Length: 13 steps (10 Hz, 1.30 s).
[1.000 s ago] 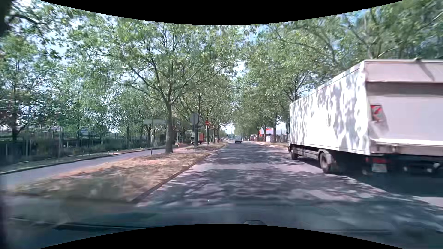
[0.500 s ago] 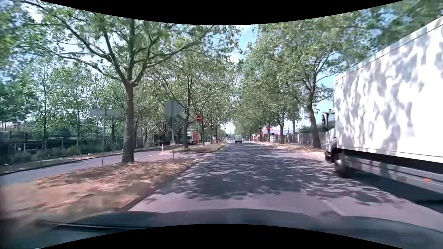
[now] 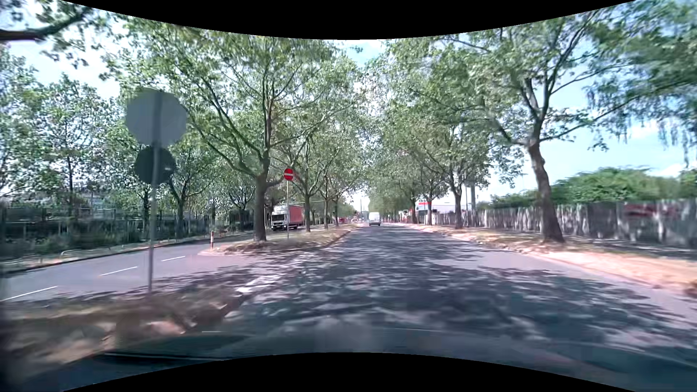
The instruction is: Follow the waypoints while adhering to traffic rules and regulations
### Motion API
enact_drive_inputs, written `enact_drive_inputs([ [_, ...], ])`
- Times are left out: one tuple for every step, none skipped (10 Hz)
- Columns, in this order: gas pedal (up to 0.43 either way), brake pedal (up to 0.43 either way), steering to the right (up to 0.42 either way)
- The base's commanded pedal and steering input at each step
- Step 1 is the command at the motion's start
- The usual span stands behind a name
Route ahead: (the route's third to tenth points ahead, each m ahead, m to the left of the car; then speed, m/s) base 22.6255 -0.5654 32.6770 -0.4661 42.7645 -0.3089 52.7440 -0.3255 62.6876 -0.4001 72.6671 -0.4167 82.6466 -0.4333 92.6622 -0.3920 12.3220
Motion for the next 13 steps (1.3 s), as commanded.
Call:
enact_drive_inputs([
  [0.000,0.000,-0.003],
  [0.000,0.000,-0.003],
  [0.000,0.000,-0.004],
  [0.000,0.000,-0.004],
  [0.000,0.000,-0.004],
  [0.000,0.000,-0.004],
  [0.000,0.000,-0.004],
  [0.000,0.000,-0.004],
  [0.000,0.000,-0.004],
  [0.000,0.000,-0.004],
  [0.000,0.000,-0.004],
  [0.000,0.000,-0.006],
  [0.000,0.000,-0.006],
])
